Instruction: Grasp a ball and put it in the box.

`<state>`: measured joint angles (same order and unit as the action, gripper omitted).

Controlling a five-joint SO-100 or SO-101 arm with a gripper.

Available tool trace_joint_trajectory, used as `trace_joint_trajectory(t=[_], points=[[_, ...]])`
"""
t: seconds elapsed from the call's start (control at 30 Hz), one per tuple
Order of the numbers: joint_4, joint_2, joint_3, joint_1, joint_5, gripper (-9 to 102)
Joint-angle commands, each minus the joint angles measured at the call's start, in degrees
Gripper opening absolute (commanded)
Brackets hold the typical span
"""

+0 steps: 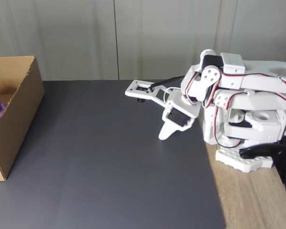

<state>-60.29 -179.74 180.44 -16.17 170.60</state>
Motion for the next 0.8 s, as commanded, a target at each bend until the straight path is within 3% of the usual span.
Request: trace_joint_trajectory(t=[0.0, 0.77], points=[[-2.6, 0.4, -0.1, 0.4, 1.3, 0], [-4.5, 0.4, -0.1, 0.8, 4.8, 1]])
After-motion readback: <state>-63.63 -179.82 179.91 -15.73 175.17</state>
